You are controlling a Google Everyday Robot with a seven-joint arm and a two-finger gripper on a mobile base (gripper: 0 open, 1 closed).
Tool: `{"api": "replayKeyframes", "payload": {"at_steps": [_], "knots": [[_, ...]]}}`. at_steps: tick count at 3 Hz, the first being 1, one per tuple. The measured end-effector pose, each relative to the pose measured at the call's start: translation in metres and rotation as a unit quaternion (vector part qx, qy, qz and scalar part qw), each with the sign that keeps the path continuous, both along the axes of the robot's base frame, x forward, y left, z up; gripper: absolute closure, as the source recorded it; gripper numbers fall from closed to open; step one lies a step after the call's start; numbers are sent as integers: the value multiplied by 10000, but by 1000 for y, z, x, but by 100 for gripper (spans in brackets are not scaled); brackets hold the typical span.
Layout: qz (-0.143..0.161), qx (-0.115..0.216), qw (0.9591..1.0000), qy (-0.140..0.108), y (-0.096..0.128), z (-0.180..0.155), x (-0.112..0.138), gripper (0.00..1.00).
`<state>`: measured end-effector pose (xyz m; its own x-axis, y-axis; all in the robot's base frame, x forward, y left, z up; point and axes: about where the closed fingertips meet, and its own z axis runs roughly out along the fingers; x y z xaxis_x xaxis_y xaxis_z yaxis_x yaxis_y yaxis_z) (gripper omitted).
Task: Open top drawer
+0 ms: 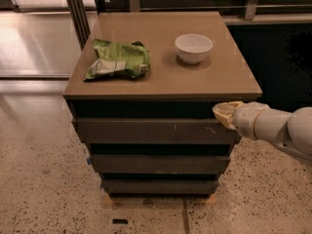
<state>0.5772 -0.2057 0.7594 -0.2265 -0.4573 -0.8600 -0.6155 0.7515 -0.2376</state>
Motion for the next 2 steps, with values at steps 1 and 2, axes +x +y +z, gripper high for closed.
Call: {"api": "replayKeyframes", "payload": {"at_steps": [1, 2], "knots": [[0, 16, 10000, -33, 3, 1, 7, 100], [-177, 7, 9998, -63, -3, -3, 5, 100]]}}
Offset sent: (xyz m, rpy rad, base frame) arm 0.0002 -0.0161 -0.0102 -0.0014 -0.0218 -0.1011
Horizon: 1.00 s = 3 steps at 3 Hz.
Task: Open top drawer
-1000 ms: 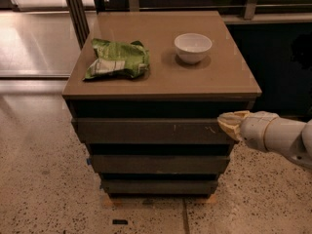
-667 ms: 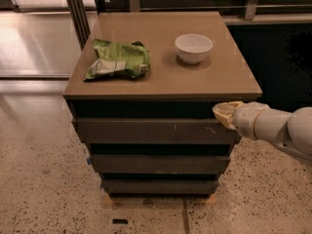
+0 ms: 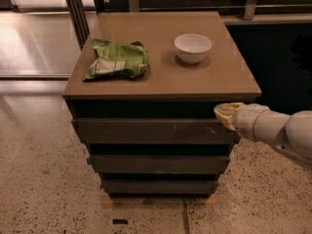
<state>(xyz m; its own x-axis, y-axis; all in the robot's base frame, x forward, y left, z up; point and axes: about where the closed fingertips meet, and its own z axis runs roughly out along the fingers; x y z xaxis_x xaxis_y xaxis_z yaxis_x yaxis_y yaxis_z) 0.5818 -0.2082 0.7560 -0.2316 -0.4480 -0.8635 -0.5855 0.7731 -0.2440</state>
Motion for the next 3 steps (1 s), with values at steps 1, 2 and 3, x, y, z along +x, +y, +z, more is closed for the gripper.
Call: {"api": "replayKeyframes", "payload": {"at_steps": [1, 2, 3], "knots": [[-231, 0, 9997, -76, -4, -11, 2, 100], [-317, -27, 9994, -125, -4, -22, 16, 100], [-270, -78, 9995, -142, 3, -31, 34, 100]]}}
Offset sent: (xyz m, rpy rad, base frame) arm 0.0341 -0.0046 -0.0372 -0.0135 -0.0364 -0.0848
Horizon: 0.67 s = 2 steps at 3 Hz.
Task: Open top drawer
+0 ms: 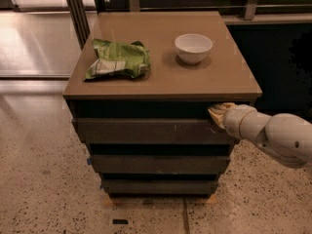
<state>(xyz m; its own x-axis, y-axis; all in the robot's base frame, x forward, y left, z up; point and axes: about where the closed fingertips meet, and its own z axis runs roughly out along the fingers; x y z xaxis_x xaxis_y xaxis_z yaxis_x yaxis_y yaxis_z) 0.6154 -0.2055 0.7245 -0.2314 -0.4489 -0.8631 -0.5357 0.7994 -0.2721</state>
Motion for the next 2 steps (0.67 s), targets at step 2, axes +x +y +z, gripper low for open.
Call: {"api": "replayKeyframes", "payload": {"at_steps": [2], "knots": [[60, -71, 10000, 14, 10, -13, 20, 100]]}}
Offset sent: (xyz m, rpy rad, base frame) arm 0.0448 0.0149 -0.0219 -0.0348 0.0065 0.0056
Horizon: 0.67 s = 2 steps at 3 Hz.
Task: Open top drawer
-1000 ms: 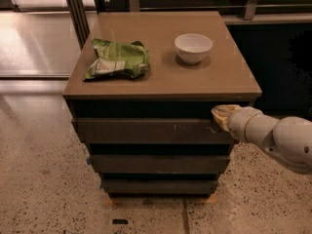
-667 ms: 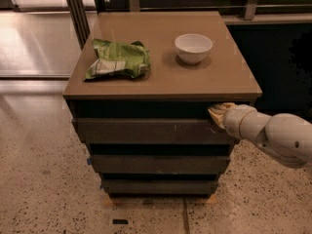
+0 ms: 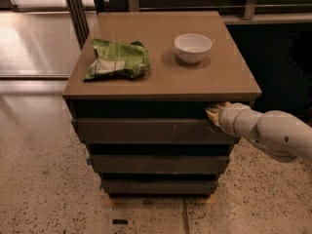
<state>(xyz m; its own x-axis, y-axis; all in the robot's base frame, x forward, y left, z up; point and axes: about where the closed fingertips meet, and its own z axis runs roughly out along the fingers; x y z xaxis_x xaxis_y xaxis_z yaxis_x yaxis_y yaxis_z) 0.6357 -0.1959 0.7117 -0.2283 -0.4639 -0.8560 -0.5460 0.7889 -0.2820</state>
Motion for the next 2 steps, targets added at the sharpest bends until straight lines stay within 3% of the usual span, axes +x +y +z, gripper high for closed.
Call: {"api": "replayKeyframes", "payload": {"at_steps": [2], "knots": [[-116, -266, 9991, 320, -10, -14, -1, 100]]}}
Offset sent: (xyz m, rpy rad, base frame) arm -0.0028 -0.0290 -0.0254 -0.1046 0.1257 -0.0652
